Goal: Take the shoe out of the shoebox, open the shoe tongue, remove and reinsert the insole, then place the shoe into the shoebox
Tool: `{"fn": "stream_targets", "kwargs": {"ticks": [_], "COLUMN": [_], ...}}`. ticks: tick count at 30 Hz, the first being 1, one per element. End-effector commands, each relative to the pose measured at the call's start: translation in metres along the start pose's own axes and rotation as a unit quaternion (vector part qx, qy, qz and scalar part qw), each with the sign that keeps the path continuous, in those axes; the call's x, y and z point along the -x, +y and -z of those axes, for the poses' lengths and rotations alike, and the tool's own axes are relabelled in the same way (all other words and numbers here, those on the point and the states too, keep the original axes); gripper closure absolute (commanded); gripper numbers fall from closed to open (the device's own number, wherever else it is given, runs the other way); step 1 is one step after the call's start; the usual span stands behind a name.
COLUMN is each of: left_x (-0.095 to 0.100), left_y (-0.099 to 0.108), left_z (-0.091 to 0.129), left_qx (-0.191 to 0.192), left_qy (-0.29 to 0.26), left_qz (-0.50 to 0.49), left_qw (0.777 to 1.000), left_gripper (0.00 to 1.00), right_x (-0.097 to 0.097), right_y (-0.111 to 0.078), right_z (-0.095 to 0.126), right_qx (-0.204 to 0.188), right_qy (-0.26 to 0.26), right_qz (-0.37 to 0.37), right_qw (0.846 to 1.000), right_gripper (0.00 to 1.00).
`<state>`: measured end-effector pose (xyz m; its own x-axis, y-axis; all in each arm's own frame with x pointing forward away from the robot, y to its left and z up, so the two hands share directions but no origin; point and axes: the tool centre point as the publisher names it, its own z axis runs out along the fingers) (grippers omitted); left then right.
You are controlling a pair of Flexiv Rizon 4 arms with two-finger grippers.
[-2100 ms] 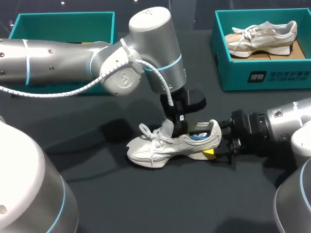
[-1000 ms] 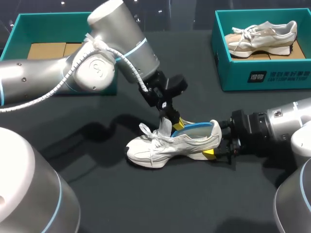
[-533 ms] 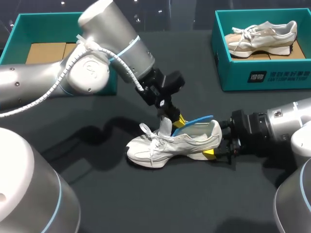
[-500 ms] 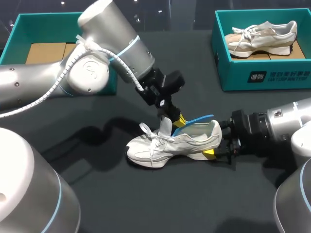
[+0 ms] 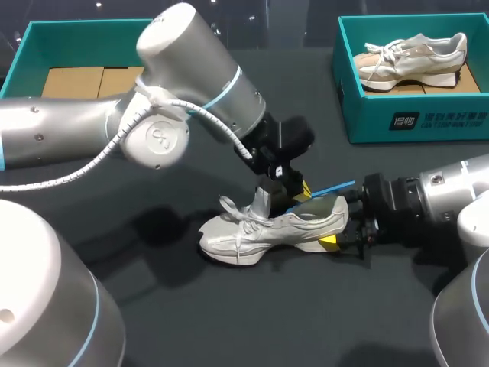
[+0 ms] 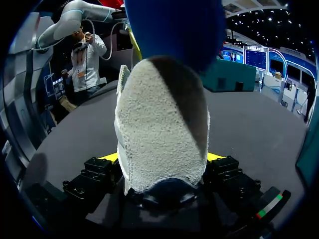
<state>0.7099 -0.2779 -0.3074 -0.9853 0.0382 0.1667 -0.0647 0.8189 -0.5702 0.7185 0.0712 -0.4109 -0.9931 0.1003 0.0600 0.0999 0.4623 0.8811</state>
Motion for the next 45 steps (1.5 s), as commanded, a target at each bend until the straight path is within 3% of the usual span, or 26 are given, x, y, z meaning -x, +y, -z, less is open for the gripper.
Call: {"fn": "stream_targets", "kwargs": {"ticks": [1,4,13,27,37,41,42,43,44,45], "left_x": [-0.008,-0.01,-0.014,-0.005,0.005,0.009,0.01,0.011,0.012,0.013], "left_y": [-0.001,-0.001,-0.002,-0.001,0.0,0.0,0.0,0.0,0.0,-0.001], "left_z": [-0.004,-0.002,-0.006,-0.03,-0.037,-0.038,-0.038,-0.038,-0.038,-0.037], "left_qx": [-0.002,-0.007,-0.03,-0.03,-0.031,-0.033,-0.034,-0.034,-0.034,-0.036], "left_qy": [-0.037,-0.057,-0.16,-0.259,-0.284,-0.291,-0.292,-0.292,-0.292,-0.29], "left_qz": [0.0,-0.002,-0.012,-0.015,-0.013,-0.009,-0.009,-0.008,-0.007,-0.005], "left_qw": [0.999,0.998,0.987,0.965,0.958,0.956,0.956,0.956,0.956,0.956], "left_gripper": [0.61,0.52,0.48,0.52,0.55,0.67,0.75,0.92,1.0,1.0], "right_x": [-0.001,-0.001,-0.001,-0.001,-0.001,-0.001,-0.001,-0.001,-0.001,-0.001], "right_y": [0.0,0.0,0.0,0.0,0.0,0.0,0.0,0.0,0.0,0.0], "right_z": [-0.001,-0.001,-0.001,-0.001,-0.001,-0.001,-0.001,-0.001,-0.001,-0.001], "right_qx": [-0.002,-0.002,-0.002,-0.002,-0.002,-0.002,-0.002,-0.002,-0.002,-0.002], "right_qy": [0.0,0.0,0.0,0.0,0.0,0.0,0.0,0.0,0.0,0.0], "right_qz": [0.0,0.0,0.0,0.0,0.0,0.0,0.0,0.0,0.0,0.0], "right_qw": [1.0,1.0,1.0,1.0,1.0,1.0,1.0,1.0,1.0,1.0], "right_gripper": [1.0,1.0,1.0,1.0,1.0,1.0,1.0,1.0,1.0,1.0]}}
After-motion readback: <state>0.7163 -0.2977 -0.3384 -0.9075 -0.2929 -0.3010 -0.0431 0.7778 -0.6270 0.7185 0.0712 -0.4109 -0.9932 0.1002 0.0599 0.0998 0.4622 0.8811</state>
